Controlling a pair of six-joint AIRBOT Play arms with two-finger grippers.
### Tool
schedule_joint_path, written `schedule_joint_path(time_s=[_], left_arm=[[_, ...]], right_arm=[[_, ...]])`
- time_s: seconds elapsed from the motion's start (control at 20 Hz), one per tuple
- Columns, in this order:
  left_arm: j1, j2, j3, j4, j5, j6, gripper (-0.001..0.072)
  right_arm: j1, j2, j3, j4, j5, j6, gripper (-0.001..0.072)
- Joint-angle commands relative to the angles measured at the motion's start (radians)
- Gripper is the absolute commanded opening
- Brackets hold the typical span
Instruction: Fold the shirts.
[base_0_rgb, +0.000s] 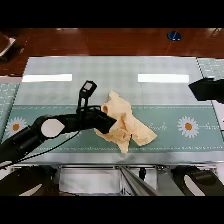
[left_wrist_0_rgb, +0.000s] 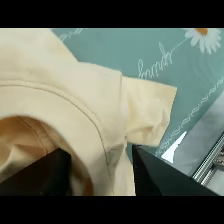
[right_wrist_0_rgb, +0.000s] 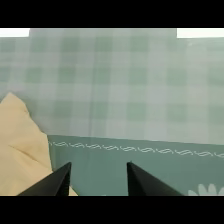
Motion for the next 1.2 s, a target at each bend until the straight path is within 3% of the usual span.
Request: schedule_joint_path(time_s=[0.0, 0.2, 0.35, 0.45, 0.5, 0.7, 0.85, 0.95, 1.15], left_arm=[[0.077, -0.029, -0.002, 0.036, -0.156, -0.005, 0.048], [0.465, -0.004, 0.158, 0.145, -0.507, -0.026, 0.0502], [0.8, 0.067, 0.147, 0.187, -0.554, -0.02, 0.0502], [0.948, 0.073, 0.043, 0.152, -0.555, -0.023, 0.0502], [0.986, 0.063, -0.022, 0.118, -0.56, -0.02, 0.0502], [0.932, -0.002, -0.232, -0.061, -0.591, 0.177, 0.0503], [0.856, -0.016, -0.255, -0.068, -0.49, 0.135, 0.0503], [0.847, -0.045, -0.255, -0.151, -0.431, 0.138, 0.0503], [0.847, -0.136, -0.25, -0.378, -0.38, 0.283, 0.0503]], right_arm=[[-0.003, -0.09, -0.007, 0.052, -0.102, -0.039, 0.0408], [-0.179, -0.103, 0.068, -0.107, -0.077, -0.039, 0.0408], [-0.442, -0.069, 0.062, -0.247, 0.023, -0.052, 0.0408], [-0.595, -0.046, -0.026, -0.212, 0.035, -0.033, 0.0408], [-0.635, -0.034, -0.098, -0.125, 0.018, -0.034, 0.0408], [-0.617, -0.034, -0.407, 0.326, -0.018, -0.232, 0.0408], [-0.585, -0.034, -0.517, 0.353, -0.019, -0.257, 0.0408], [-0.585, -0.034, -0.547, 0.349, -0.019, -0.263, 0.0408], [-0.585, -0.034, -0.558, 0.35, -0.018, -0.268, 0.0408]])
